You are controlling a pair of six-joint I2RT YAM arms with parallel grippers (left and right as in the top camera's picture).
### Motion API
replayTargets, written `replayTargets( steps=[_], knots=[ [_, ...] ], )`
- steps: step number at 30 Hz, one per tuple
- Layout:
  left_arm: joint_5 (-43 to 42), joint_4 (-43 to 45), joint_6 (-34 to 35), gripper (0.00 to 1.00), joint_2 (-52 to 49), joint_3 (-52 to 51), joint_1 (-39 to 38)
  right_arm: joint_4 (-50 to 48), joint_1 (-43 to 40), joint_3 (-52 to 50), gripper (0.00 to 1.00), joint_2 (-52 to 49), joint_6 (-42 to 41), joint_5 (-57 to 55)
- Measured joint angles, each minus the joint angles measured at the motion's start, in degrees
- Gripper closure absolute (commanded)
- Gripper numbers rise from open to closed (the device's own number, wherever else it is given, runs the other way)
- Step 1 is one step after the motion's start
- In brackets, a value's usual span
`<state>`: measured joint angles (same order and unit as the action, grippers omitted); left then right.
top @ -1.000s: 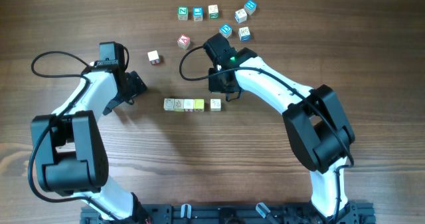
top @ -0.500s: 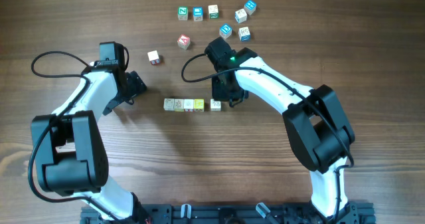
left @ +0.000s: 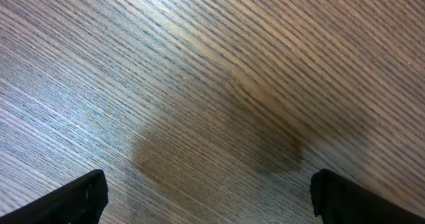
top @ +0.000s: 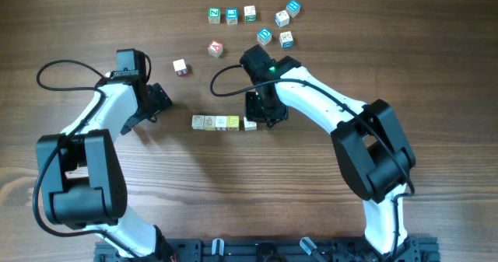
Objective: Form a horizontal line
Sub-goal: 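Lower the '3' block beside the yellow block and push it against the row, then open the right gripper, raise it and withdraw to the back right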
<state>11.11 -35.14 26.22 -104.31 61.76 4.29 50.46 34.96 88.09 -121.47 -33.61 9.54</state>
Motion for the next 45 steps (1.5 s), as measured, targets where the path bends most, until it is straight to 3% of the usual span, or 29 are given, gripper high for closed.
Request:
replayTargets(
  steps=[9,38,45],
  knots=[
    [0.00,0.00,0.00,0.00,0.00,0.00,0.00,2.51,0.72,0.00,0.93,0.00,-0.24,-2.93],
    [0.00,0.00,0.00,0.00,0.00,0.00,0.00,0.11,1.66,0.00,0.95,0.00,-3.26,2.93],
    [0.00,0.00,0.00,0.00,0.00,0.00,0.00,0.76,1.66,0.00,0.94,0.00,-3.26,-1.64]
  ],
)
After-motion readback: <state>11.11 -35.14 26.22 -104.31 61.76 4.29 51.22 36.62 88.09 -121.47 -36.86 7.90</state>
